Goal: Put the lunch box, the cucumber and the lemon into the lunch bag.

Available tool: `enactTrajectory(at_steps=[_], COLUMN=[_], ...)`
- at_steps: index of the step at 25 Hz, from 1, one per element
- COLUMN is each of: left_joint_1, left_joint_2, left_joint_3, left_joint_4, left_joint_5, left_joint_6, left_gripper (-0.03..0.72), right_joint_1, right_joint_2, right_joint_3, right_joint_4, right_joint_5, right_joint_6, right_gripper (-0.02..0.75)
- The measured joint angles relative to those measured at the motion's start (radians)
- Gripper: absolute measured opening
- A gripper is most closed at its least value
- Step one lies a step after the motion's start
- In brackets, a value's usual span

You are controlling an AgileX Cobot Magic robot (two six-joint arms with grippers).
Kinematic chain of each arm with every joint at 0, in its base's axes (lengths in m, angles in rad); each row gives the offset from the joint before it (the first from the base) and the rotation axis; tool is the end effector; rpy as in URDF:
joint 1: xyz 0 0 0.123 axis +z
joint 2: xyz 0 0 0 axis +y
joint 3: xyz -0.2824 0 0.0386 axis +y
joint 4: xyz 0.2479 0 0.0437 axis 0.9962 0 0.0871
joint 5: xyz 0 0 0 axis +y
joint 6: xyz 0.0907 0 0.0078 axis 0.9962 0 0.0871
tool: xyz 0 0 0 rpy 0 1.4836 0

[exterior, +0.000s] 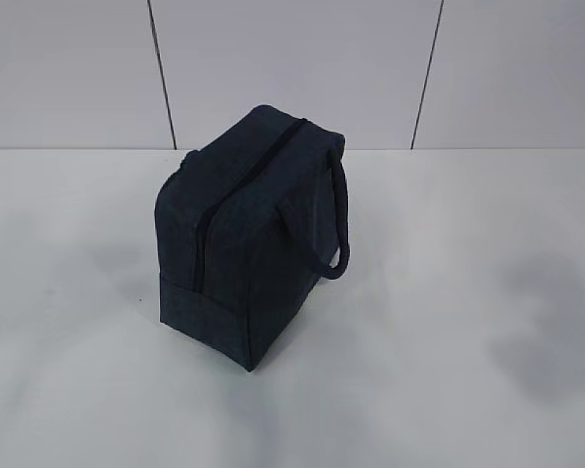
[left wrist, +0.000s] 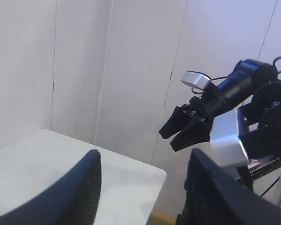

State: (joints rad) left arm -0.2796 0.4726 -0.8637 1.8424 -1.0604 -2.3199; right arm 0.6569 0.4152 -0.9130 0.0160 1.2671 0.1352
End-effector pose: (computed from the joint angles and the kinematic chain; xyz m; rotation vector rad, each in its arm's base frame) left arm 0.0058 -0.0812 0.4224 0.8574 1.4407 -1.1516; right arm 0.0187 0.0162 0.3715 -0.5936 2.2127 0.4393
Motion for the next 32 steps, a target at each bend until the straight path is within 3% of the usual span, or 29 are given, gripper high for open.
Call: enactTrajectory(at_steps=[6, 12, 22, 27, 32], left_joint_1=[0.000, 0.015, 0.130, 0.136, 0.136], left_joint_2=[-0.002, -0.003, -0.003, -0.003, -0.003], left_joint_3=[0.000, 0.016, 0.280, 0.402, 0.440], left_joint_4=[0.000, 0.000, 0.000, 0.000, 0.000], left_joint_5=[0.000, 0.008, 0.085, 0.201, 0.320], left_joint_6=[-0.053, -0.057, -0.059, -0.059, -0.059], left_gripper=[0.402, 0.377, 0.375, 0.375, 0.375], right_joint_1=[0.000, 0.000, 0.000, 0.000, 0.000], right_joint_2=[-0.233, -0.296, -0.296, -0.296, -0.296], right_joint_3=[0.176, 0.374, 0.401, 0.415, 0.415], right_joint_4=[-0.069, -0.116, -0.124, -0.136, -0.136], right_joint_5=[0.004, -0.021, -0.090, -0.112, -0.117], right_joint_6=[-0.034, -0.036, -0.037, -0.037, -0.038], right_gripper=[0.580, 0.580, 0.580, 0.580, 0.580])
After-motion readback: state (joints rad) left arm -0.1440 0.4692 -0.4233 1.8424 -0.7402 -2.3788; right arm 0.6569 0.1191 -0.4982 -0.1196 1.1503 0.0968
